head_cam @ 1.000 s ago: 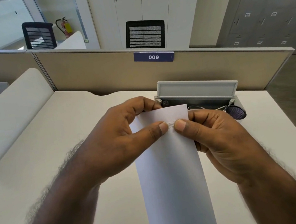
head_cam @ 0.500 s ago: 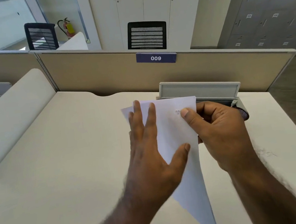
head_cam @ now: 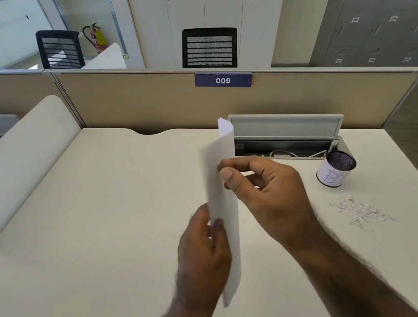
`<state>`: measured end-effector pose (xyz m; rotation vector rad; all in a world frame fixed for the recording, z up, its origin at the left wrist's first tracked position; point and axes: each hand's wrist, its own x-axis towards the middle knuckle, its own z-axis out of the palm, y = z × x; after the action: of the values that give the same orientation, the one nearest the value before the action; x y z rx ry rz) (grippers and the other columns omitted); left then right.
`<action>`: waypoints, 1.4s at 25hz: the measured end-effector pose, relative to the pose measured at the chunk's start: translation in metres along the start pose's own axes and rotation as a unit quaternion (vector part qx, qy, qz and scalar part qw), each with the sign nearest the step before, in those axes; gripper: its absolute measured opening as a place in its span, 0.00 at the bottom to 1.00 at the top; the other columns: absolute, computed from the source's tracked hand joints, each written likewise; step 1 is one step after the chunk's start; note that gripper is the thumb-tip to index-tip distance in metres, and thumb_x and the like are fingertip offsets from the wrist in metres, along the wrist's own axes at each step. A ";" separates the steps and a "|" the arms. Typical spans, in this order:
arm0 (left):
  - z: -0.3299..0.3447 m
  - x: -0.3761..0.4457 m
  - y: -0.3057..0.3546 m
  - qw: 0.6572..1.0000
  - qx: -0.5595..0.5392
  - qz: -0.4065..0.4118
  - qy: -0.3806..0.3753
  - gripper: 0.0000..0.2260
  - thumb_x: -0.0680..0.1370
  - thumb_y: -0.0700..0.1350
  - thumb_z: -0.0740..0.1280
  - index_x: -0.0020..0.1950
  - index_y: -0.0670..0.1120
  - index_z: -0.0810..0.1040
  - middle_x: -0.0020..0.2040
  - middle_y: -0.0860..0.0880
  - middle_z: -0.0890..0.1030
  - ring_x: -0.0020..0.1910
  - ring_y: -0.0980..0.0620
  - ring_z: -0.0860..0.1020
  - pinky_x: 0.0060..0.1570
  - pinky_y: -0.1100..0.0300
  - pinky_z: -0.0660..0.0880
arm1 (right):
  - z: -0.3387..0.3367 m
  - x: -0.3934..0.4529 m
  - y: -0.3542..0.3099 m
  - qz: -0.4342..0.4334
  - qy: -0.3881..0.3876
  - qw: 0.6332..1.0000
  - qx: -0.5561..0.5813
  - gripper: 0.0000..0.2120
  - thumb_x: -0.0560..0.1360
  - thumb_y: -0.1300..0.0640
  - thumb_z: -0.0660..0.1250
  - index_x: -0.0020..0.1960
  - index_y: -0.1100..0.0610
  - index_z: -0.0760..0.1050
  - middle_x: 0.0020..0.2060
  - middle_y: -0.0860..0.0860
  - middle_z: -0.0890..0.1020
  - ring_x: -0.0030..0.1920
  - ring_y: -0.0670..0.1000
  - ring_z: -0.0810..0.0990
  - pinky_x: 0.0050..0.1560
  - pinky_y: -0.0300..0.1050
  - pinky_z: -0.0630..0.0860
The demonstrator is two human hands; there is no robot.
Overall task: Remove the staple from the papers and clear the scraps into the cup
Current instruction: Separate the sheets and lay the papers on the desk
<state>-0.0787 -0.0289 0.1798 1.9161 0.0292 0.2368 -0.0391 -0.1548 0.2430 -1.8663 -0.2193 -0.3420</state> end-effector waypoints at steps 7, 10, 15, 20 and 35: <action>-0.056 0.054 -0.053 0.960 -0.234 -0.126 -0.093 0.11 0.80 0.36 0.61 0.59 0.45 0.79 0.55 0.45 0.85 0.53 0.43 0.83 0.45 0.54 0.81 | -0.003 0.012 0.104 0.157 -0.002 0.986 -0.064 0.28 0.73 0.39 0.66 0.71 0.41 0.64 0.70 0.42 0.68 0.70 0.46 0.68 0.63 0.44 0.68; -0.080 0.071 -0.068 0.940 -0.259 -0.135 -0.176 0.14 0.79 0.40 0.64 0.64 0.42 0.76 0.60 0.40 0.82 0.58 0.40 0.81 0.52 0.48 0.80 | 0.004 0.004 0.150 0.319 -0.141 0.934 0.074 0.43 0.65 0.31 0.65 0.75 0.43 0.56 0.76 0.49 0.64 0.73 0.51 0.66 0.71 0.55 0.65; -0.099 0.086 -0.089 0.922 -0.259 -0.173 -0.230 0.18 0.76 0.42 0.65 0.66 0.41 0.75 0.63 0.37 0.79 0.61 0.37 0.78 0.60 0.43 0.74 | 0.033 -0.017 0.189 0.410 -0.267 0.808 0.329 0.26 0.75 0.39 0.66 0.69 0.48 0.72 0.66 0.50 0.78 0.63 0.53 0.78 0.61 0.53 0.75; -0.110 0.106 -0.119 0.933 -0.233 -0.217 -0.168 0.15 0.80 0.37 0.62 0.66 0.39 0.74 0.62 0.37 0.80 0.60 0.37 0.78 0.61 0.39 0.71 | 0.060 -0.012 0.188 0.375 -0.197 0.860 0.286 0.15 0.75 0.51 0.69 0.61 0.51 0.79 0.59 0.52 0.83 0.58 0.52 0.83 0.51 0.45 0.81; -0.097 0.198 -0.210 0.930 -0.075 -0.356 -0.053 0.21 0.70 0.27 0.53 0.53 0.38 0.81 0.46 0.40 0.83 0.40 0.43 0.80 0.35 0.60 0.73 | 0.140 0.027 0.208 0.351 -0.031 0.936 -0.014 0.18 0.73 0.68 0.61 0.56 0.53 0.81 0.42 0.45 0.86 0.42 0.47 0.84 0.42 0.41 0.77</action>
<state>0.1173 0.1617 0.0461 1.6442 0.6071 -0.3464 0.0701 -0.0886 0.0254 -1.8523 0.4120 0.2089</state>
